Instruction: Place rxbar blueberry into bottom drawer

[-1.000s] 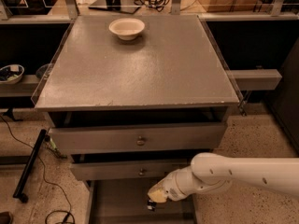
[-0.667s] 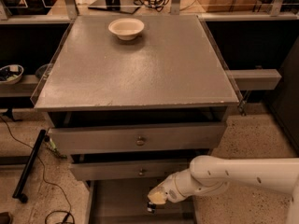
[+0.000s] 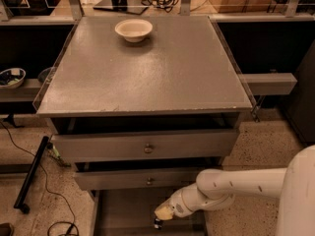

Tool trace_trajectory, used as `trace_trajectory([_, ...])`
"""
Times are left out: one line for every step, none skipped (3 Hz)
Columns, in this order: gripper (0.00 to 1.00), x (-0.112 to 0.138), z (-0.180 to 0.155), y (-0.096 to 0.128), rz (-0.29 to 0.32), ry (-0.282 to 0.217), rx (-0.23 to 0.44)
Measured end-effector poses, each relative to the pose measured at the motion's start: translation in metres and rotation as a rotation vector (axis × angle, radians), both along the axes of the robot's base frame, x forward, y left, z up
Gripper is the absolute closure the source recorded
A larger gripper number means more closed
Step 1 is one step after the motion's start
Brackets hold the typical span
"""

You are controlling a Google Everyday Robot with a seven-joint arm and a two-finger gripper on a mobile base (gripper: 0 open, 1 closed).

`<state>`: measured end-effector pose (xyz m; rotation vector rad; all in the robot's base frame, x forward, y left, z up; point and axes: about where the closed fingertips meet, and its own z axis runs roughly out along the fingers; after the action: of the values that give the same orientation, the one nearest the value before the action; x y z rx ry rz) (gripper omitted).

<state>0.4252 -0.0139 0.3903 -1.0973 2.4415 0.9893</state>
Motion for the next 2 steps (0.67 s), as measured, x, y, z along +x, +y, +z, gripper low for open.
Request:
trace_trajectory([1.00, 0.000, -0.004, 0.002, -0.001, 0.009, 0.006])
trace_trajectory([1.00, 0.000, -0.022, 0.008, -0.005, 0.044, 0.028])
